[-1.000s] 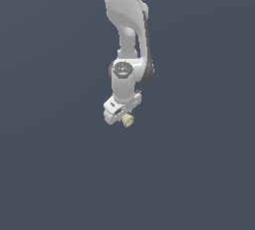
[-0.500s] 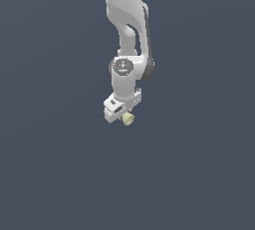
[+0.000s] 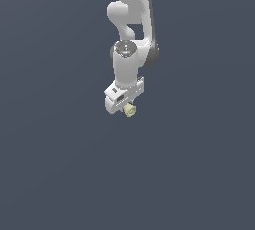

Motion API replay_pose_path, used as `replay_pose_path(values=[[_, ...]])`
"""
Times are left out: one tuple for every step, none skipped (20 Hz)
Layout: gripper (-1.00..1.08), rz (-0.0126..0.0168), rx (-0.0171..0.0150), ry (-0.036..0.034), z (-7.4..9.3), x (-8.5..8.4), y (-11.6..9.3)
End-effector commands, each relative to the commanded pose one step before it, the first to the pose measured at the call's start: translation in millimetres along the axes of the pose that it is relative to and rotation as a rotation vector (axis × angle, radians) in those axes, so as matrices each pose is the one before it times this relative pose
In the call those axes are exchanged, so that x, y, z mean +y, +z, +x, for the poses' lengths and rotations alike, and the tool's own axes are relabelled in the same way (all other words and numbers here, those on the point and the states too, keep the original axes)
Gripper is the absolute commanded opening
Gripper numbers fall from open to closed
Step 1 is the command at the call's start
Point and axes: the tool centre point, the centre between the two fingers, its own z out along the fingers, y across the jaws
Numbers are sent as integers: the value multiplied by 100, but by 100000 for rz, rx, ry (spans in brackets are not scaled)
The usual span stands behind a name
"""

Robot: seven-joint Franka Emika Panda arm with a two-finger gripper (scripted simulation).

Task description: Pick up the object and move it to a goal position.

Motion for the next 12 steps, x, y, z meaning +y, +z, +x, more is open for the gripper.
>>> replay_pose_path(values=[[-100, -75, 66, -22, -51, -514, -2280], [-100, 22, -39, -53, 7, -222, -884], [-100, 0, 0, 0, -14, -193, -868], [-100, 0, 0, 0, -10, -182, -827], [-100, 0, 0, 0, -7, -170, -785], [-100, 0, 0, 0, -4, -159, -740], [-100, 59, 35, -3, -6, -137, -688], [-100, 0, 0, 0, 2, -135, -646], [-100, 0, 0, 0, 5, -122, -597], [-100, 0, 0, 0, 7, -109, -545], [-100, 0, 0, 0, 9, -95, -491], [-100, 0, 0, 0, 11, -81, -434]])
